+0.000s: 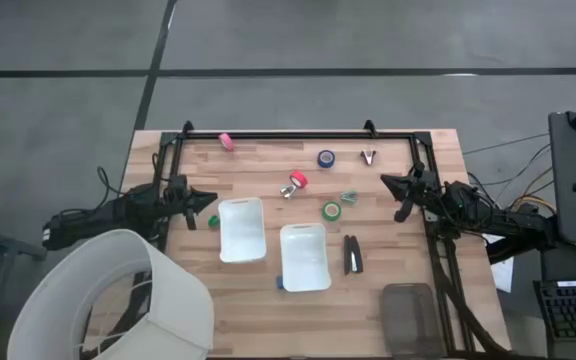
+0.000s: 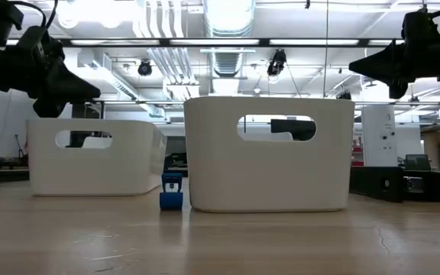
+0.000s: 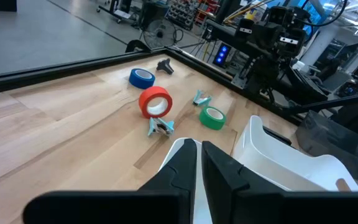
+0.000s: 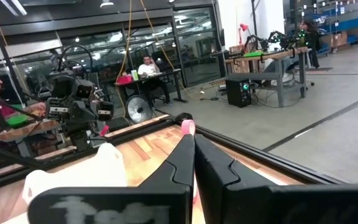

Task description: Pick and place Stapler, Stapler remover, tape

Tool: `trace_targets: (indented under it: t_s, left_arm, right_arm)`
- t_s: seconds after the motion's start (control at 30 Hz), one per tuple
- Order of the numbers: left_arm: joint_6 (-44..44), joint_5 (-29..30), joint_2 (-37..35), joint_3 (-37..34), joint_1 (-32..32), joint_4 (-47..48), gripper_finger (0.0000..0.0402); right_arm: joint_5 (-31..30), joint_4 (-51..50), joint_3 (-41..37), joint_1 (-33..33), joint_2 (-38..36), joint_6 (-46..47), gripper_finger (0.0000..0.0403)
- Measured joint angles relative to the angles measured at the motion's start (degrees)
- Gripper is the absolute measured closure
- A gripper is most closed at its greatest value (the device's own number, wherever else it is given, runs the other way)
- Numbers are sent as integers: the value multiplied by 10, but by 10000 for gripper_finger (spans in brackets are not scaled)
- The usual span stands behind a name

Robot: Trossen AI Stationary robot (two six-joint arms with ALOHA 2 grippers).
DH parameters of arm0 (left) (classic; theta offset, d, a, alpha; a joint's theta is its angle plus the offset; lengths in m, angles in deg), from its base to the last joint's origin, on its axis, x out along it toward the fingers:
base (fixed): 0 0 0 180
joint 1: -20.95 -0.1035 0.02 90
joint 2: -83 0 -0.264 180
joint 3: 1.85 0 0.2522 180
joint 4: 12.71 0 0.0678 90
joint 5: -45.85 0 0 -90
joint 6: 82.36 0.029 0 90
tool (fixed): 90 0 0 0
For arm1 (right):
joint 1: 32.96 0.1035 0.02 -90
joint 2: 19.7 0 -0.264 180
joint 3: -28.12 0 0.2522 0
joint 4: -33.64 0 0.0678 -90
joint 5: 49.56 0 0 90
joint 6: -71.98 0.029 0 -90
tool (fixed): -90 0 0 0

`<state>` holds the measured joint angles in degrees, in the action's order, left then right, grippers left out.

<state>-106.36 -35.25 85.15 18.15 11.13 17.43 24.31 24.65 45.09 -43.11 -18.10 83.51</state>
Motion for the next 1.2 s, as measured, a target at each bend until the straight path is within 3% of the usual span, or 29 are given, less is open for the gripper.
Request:
trace_targets:
  t_s: [0.6,0.9,1.07,1.2]
  left_arm:
    - [0,0,0,0,0,0,374]
    - [0,0,0,0,0,0,374]
    - [0,0,0,0,0,0,374]
    - [0,0,0,0,0,0,374]
  right_arm:
    - [0,0,0,0,0,1,394]
    - [0,3,0,0,0,108,394]
    - [-53,34,0,0,1,97,394]
    - [-58,49,0,1,3,133,394]
